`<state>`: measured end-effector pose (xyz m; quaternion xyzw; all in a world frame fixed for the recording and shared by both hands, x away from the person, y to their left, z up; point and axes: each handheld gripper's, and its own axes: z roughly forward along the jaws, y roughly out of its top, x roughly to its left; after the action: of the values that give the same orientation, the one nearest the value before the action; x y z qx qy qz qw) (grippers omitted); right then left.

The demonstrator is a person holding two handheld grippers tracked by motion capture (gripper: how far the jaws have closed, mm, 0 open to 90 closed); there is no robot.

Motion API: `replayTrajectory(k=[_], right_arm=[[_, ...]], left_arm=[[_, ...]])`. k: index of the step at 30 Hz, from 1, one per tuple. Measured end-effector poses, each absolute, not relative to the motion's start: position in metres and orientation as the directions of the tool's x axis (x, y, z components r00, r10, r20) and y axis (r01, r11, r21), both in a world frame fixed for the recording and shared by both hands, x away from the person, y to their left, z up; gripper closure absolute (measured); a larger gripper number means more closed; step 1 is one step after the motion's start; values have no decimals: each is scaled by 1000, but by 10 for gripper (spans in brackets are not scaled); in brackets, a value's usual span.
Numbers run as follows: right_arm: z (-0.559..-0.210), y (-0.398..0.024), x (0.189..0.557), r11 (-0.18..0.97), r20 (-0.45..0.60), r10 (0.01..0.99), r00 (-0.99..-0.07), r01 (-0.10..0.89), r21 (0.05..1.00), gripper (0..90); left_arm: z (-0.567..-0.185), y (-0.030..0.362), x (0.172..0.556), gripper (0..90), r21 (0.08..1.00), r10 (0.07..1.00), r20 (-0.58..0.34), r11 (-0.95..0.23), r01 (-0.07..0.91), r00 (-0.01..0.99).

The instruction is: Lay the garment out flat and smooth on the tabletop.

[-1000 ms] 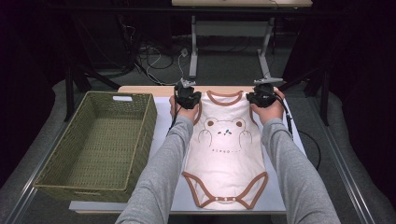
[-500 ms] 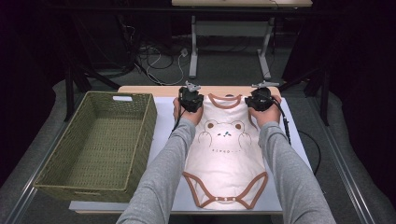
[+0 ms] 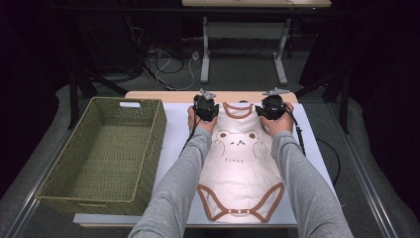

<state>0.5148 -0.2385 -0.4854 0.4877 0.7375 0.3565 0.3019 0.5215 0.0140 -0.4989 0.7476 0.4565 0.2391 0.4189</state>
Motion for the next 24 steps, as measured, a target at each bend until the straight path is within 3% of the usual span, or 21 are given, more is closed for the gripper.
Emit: replayTrajectory(k=[3,8,24], right_arm=[[-488,-241,515,288,-131,936,-327,496,819,510],[-488,-245,513,298,-137,933,-332,501,813,455],[-487,-258,494,241,-52,936,-347,529,814,397]], left_arm=[[-502,17,523,635,823,887,-31,-239,515,461],[-500,24,524,532,812,891,-46,-231,537,452],[-503,48,514,383,802,884,-157,-146,579,441]])
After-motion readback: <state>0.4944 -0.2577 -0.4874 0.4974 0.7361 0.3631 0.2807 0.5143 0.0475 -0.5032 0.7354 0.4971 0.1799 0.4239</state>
